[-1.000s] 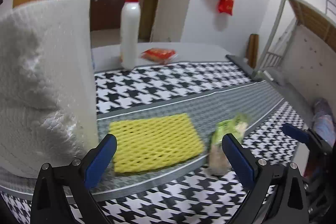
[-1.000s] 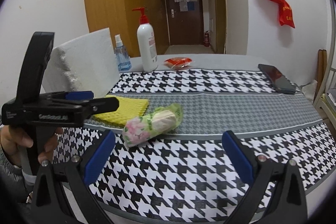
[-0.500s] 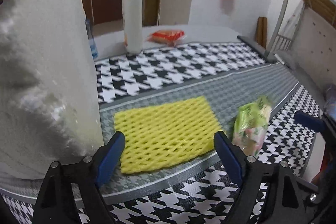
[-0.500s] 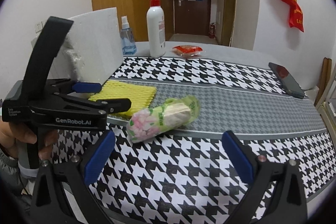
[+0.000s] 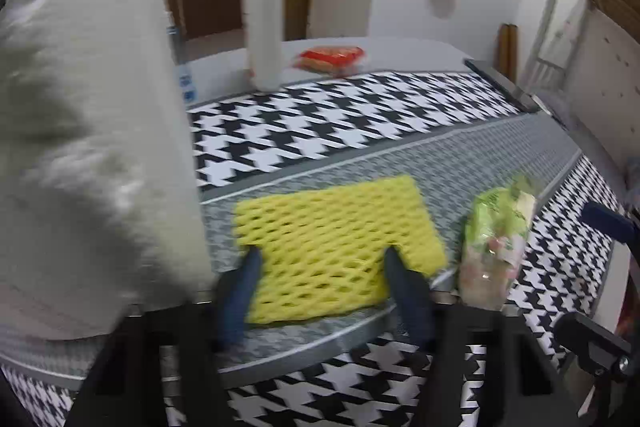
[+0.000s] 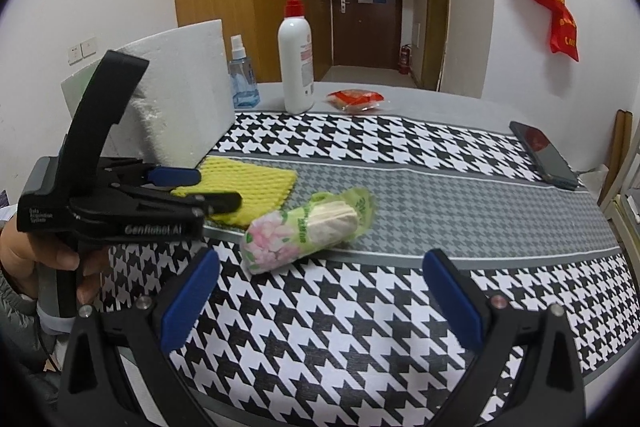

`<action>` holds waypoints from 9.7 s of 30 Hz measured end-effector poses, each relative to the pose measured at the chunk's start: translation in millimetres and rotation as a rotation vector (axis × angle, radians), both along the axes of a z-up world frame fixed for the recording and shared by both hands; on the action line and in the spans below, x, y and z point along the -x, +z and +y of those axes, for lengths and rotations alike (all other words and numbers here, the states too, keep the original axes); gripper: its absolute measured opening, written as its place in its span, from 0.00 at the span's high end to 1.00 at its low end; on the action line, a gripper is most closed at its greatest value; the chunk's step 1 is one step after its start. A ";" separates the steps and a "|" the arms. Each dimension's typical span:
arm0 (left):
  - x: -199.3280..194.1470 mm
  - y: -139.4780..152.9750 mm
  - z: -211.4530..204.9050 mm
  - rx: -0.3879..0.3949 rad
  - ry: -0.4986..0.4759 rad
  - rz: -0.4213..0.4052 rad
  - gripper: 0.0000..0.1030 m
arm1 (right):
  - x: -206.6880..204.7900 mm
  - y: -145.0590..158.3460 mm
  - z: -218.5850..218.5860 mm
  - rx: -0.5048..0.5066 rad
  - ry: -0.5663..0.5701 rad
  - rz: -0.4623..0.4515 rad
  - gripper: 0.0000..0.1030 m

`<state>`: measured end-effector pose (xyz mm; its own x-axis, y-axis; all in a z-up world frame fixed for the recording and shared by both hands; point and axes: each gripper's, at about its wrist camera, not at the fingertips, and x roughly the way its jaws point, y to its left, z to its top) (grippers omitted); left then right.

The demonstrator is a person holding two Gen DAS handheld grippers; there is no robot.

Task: Organize soft objects
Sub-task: 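Lower the left gripper onto the yellow mesh foam sheet and close it, then close the right gripper on the floral packet while the left gripper holds the mesh sheet, then lift the mesh sheet with the left gripper while the right gripper lifts the floral packet toward the box, then open the left gripper over the foam box to drop the mesh sheet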

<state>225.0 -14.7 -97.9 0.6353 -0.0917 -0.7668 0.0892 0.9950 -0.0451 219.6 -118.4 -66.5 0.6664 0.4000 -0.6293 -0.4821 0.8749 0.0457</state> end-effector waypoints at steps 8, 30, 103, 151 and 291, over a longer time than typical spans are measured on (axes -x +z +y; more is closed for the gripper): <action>8.4 1.9 15.0 0.066 -0.033 -0.023 0.84 | -8.3 -0.7 7.7 -0.009 -0.014 0.048 0.00; 28.8 12.9 31.8 0.148 -0.046 -0.096 0.88 | -35.9 -13.6 38.4 0.011 -0.083 0.172 0.10; 41.2 26.2 29.3 0.212 -0.094 -0.146 0.89 | -17.6 -2.8 -24.7 -0.110 -0.160 0.160 0.74; 125.6 91.5 40.4 0.110 0.018 -0.356 0.88 | 30.7 59.0 9.8 -0.146 0.016 -0.014 0.74; 36.3 142.8 141.4 0.050 0.213 -0.391 0.22 | -28.1 138.0 126.0 -0.167 0.251 -0.109 0.74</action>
